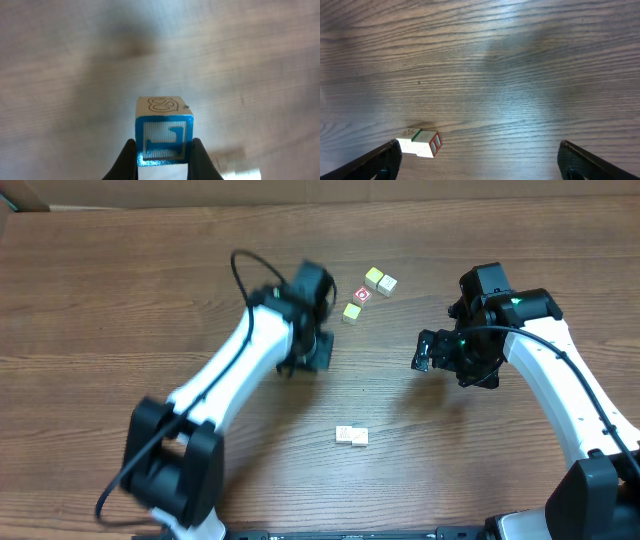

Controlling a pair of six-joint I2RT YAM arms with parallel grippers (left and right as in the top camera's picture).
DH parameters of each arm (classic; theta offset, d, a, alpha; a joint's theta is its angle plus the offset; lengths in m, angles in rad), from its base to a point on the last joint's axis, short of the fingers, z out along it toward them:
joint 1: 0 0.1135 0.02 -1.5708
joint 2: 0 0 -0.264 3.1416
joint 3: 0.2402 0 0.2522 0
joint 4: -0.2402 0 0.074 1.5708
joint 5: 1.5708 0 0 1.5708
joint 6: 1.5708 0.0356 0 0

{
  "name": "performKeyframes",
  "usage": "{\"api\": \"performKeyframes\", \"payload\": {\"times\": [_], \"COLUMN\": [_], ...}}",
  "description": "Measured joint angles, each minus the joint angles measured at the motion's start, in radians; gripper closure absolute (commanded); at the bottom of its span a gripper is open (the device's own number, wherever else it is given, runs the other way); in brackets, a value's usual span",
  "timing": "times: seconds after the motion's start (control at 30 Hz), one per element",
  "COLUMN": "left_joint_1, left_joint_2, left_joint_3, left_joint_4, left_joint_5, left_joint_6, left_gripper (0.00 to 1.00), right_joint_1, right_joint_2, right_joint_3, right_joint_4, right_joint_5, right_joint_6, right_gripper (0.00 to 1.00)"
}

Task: Flip 5 blocks
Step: 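Grasp the blue-lettered L block with the left gripper, then carry the L block forward and set it left of the M block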

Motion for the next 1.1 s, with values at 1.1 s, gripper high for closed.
{"api": "performKeyframes", "payload": {"times": [1.1], "left_joint_1": [-0.288], "left_joint_2": [-0.316], "left_joint_3": [-0.637], "left_joint_4": [0.365], "left_joint_5": [-0.035], "left_joint_6": [-0.488], "left_gripper": [0.83], "right_joint_1": [0.0], "right_joint_2": [0.0], "right_joint_3": [0.0], "right_joint_4": [-0.022], "right_joint_5": [0.0], "right_joint_6": [-0.003], "right_gripper": [0.0]}}
